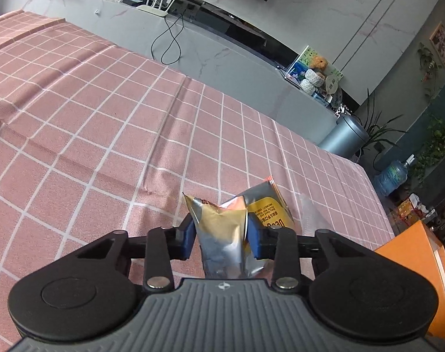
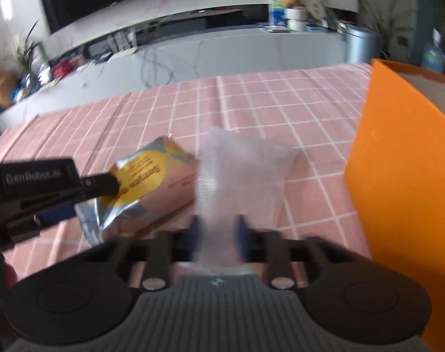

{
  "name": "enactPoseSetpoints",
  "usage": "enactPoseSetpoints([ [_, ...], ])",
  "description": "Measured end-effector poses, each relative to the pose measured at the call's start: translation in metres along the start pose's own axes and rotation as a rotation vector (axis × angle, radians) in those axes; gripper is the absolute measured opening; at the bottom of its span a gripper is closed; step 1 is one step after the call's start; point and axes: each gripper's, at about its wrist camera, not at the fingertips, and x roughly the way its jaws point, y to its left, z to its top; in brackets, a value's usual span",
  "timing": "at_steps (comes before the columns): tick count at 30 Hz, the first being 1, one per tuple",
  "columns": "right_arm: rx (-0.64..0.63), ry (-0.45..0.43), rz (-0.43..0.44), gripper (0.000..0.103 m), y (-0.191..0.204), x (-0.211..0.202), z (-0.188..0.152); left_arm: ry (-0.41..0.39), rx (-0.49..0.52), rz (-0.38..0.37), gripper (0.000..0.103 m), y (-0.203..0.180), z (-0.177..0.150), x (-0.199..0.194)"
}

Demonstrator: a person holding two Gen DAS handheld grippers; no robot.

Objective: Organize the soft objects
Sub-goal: 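Grasp the Deegeo foil bag with the left tool while the right tool grasps the bubble-wrap pouch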

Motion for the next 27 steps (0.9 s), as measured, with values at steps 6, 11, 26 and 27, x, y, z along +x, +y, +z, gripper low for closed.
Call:
enactPoseSetpoints([
  [6,-0.045,0.026,0.062,0.0,0.006,-0.008,-0.005,0.016,0.024,0.024,0.036,-0.006,-0.015,-0.017],
  [11,-0.098,0.038,0.114,0.0,0.01,-0.027,-0.021,0.043,-0.023,0.029,0.035,0.001,-0.034,-0.043],
  [26,-0.174,0.091,0.222,0.0,0.008,-0.101,-0.081,0.081,-0.054,0.101,0.034,0.002,-0.094,-0.117],
  [27,-0.178,0.092,0.224,0.0,0.007,-0.105,-0.084,0.079,-0.047,0.108,0.034,0.001,-0.097,-0.12],
])
